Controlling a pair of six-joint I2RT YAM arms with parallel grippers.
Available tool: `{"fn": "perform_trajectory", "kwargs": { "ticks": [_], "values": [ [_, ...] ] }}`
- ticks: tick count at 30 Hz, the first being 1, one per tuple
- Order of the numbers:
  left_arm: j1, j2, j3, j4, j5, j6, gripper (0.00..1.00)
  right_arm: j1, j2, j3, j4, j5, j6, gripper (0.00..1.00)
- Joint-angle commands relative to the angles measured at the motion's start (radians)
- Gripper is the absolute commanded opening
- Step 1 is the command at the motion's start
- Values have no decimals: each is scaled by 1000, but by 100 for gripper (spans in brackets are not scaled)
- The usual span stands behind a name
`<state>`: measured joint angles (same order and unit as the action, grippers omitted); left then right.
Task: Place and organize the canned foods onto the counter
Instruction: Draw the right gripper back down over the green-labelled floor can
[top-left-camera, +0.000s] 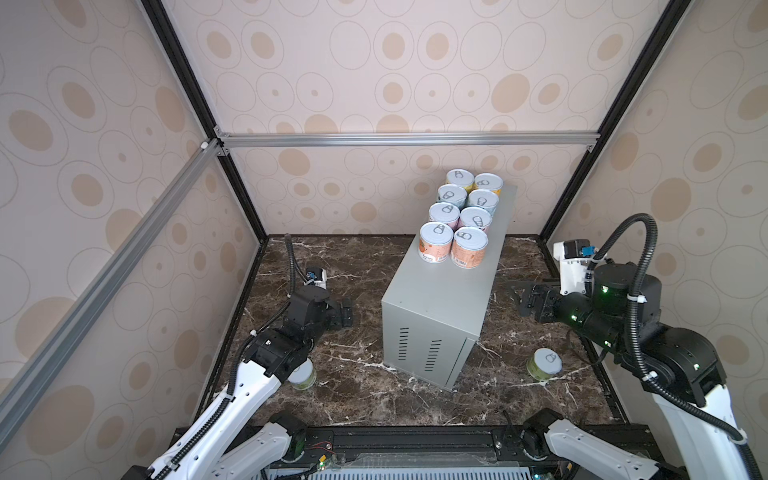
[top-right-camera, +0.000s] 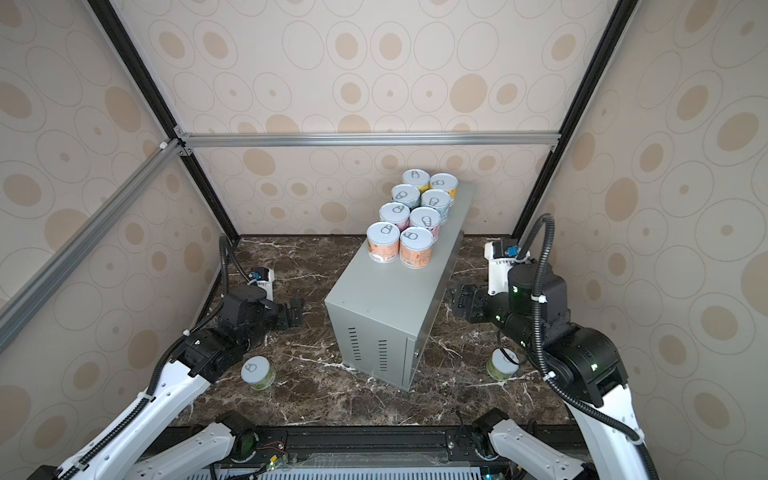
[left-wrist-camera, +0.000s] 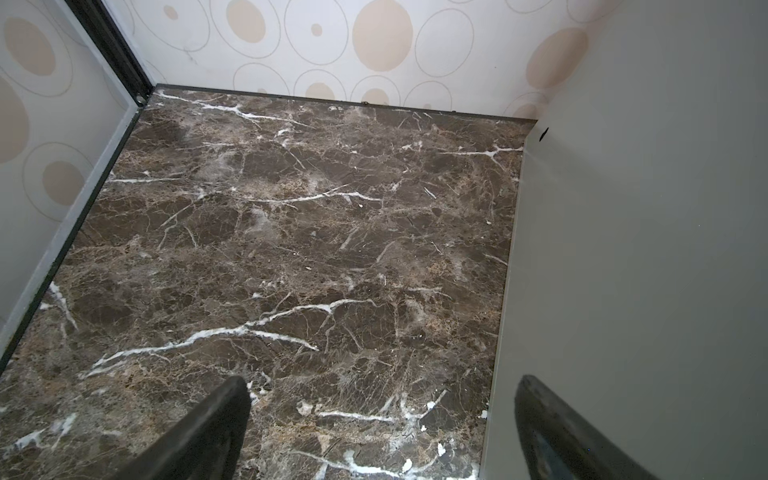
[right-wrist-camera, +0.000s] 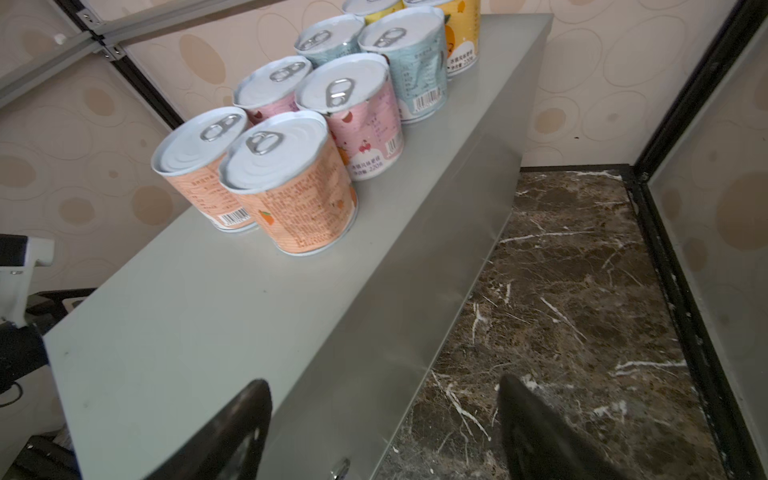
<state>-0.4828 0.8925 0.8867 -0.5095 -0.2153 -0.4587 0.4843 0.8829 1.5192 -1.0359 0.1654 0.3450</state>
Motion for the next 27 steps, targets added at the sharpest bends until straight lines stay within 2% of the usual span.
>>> {"fn": "perform_trajectory", "kwargs": {
  "ticks": [1, 7, 12, 15, 18, 21, 24, 27],
  "values": [
    [19, 5, -19, 49, 39, -23, 99, 4, -25, -51, -95, 124, 54, 90],
    [22, 28, -77, 118, 80, 12, 99, 5, -108, -241, -74, 210, 172, 93],
    [22, 35, -100, 151, 122, 24, 99, 3, -115, -375, -69, 252, 276, 93],
    [19, 61, -76, 132, 176, 77, 99, 0, -115, -453, -63, 298, 347, 95],
    [19, 71, -48, 98, 173, 127, 99, -21, -116, -534, -43, 318, 419, 96],
    [19, 55, -47, 102, 177, 145, 99, -108, -108, -608, -18, 284, 452, 98],
    [19, 34, -73, 126, 202, 143, 99, -287, -116, -680, 16, 198, 448, 99],
    [19, 17, -101, 134, 178, 155, 99, -431, -124, -740, 59, 116, 438, 99]
  ]
}}
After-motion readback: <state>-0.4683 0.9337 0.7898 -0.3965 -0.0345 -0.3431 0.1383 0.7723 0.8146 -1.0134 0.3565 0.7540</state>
